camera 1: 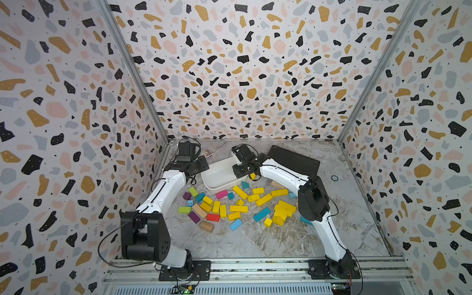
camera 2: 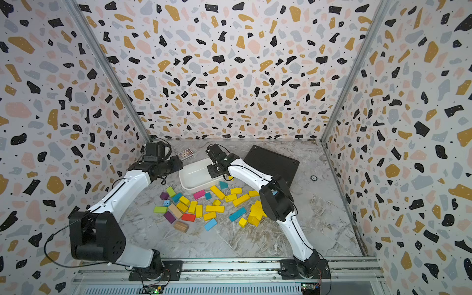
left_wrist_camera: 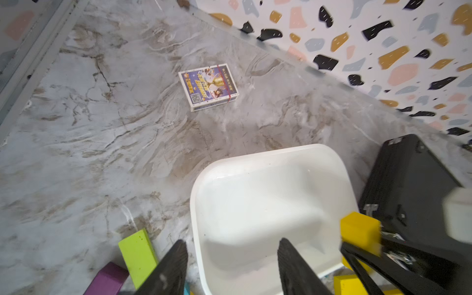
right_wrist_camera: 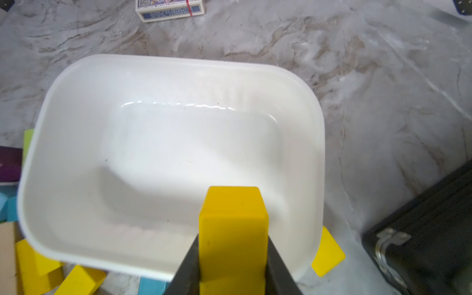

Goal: Pick out the yellow building blocks
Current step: Place the building block in the storage box.

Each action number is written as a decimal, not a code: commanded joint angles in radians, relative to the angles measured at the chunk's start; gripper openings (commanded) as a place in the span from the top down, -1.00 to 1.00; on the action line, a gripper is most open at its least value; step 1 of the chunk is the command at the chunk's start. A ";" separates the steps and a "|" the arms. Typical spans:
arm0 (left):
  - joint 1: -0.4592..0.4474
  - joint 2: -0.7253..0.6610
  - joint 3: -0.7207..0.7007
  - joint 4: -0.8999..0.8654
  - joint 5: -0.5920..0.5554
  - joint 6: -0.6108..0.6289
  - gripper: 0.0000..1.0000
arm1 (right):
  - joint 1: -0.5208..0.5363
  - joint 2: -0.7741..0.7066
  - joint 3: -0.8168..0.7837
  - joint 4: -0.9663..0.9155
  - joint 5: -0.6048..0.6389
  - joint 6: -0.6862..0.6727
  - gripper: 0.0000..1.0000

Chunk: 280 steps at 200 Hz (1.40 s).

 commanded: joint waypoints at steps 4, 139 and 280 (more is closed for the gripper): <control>-0.014 -0.067 -0.121 -0.026 0.018 -0.066 -0.16 | -0.001 0.022 0.046 0.083 0.045 -0.035 0.77; -0.033 -0.243 -0.211 -0.120 -0.045 -0.001 -0.32 | -0.001 0.041 0.065 0.091 0.006 -0.053 -0.18; -0.289 -0.215 -0.233 0.024 0.359 0.751 -0.31 | -0.001 -0.779 -0.898 0.085 0.009 0.008 -0.20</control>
